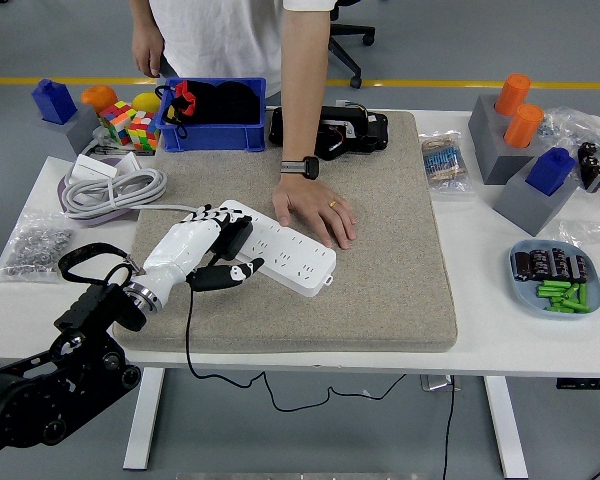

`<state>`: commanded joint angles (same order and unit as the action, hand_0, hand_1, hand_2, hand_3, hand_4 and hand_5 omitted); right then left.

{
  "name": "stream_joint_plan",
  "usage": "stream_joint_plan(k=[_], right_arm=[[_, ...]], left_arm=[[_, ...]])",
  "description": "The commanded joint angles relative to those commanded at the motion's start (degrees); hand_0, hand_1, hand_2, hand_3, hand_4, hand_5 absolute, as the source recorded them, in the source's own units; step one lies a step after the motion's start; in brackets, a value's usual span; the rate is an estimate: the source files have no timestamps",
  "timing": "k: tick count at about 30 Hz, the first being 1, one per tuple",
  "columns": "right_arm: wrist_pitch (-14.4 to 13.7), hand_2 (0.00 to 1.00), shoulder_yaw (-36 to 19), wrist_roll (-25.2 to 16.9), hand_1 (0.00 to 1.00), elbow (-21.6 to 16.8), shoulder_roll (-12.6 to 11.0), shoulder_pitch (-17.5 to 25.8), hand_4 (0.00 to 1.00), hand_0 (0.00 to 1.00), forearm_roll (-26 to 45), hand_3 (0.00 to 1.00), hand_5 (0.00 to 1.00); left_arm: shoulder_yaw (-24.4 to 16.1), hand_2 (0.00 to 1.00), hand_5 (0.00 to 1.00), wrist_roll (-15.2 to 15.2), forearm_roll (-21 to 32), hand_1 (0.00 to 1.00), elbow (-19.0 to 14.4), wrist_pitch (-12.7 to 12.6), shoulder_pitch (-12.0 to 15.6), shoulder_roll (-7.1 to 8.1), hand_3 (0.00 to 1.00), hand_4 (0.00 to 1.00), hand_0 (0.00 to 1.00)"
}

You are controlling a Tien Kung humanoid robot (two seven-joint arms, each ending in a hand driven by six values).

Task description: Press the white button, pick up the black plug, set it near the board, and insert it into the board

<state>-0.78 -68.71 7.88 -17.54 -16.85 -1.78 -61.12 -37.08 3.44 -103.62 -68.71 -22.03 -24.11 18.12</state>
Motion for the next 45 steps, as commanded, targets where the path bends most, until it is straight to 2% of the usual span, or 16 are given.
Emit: stream_joint_plan(k=[21, 31, 45], right_arm=[[-0.1, 0.614, -0.1, -0.1, 0.633, 0.0, 0.1, 0.0, 0.674, 0.634, 0.0, 0.598, 0.450], [0.0, 0.614, 0.1, -0.1, 0.631, 0.0, 0.3, 0.0, 0.675, 0.634, 0.1, 0.597, 0.450], [-0.1, 0.614, 0.1, -0.1, 0.632, 0.0, 0.3, -0.1, 0.674, 0.634, 0.1, 0.598, 0.449]], left_arm=[[0.9, 0.889, 0.680, -0.2, 1.1, 0.964, 2.1, 0.1, -0.7, -0.97, 0.831, 0.780, 0.998], [1.4, 0.889, 0.681, -0.8, 2.5, 0.962, 4.0, 0.0, -0.9, -2.24, 0.828, 0.781, 0.998], [0.1, 0.887, 0.682, -1.8, 3.4, 0.962, 2.3, -0.7, -1.1, -2.29, 0.829, 0.782, 0.998]])
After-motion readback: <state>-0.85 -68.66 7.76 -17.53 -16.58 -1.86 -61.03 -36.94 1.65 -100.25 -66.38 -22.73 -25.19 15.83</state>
